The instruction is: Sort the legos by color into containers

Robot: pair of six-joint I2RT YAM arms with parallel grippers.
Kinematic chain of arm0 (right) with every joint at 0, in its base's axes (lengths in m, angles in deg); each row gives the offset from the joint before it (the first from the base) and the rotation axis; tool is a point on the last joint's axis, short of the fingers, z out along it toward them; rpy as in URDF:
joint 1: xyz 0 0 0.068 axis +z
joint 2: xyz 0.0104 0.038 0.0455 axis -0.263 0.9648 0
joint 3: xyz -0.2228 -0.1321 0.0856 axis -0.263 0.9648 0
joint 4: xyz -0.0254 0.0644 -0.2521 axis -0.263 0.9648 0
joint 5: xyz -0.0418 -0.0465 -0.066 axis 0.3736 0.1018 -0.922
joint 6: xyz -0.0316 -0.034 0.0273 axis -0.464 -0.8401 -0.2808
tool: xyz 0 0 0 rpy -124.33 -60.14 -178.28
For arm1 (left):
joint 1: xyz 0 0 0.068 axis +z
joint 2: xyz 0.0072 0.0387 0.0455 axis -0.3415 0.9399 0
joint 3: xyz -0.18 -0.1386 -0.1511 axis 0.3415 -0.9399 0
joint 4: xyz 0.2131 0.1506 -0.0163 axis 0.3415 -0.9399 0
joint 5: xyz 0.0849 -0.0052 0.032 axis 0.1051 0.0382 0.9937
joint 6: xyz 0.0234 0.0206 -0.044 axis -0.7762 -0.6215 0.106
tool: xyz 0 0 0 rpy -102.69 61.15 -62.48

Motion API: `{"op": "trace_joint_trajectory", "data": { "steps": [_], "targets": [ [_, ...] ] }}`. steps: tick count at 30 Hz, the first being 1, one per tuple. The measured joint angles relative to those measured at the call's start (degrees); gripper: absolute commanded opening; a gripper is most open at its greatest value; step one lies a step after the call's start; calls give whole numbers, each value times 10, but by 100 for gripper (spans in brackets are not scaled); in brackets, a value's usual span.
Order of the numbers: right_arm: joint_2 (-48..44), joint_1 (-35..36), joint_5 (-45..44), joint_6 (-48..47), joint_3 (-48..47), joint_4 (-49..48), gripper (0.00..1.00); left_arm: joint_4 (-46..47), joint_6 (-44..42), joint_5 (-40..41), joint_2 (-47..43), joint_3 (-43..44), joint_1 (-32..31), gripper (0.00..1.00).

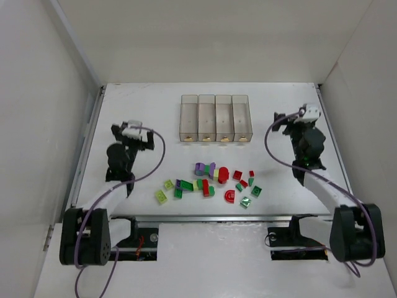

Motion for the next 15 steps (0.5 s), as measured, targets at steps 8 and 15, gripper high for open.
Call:
{"op": "trace_joint_trajectory", "data": {
  "steps": [8,15],
  "targets": [
    [-18,86,-219,-131,-411,324,100,-302,-265,-55,2,372,-38,99],
    [75,50,-143,2,-549,664,94,-493,-304,-42,43,390,-83,99]
  ]
}}
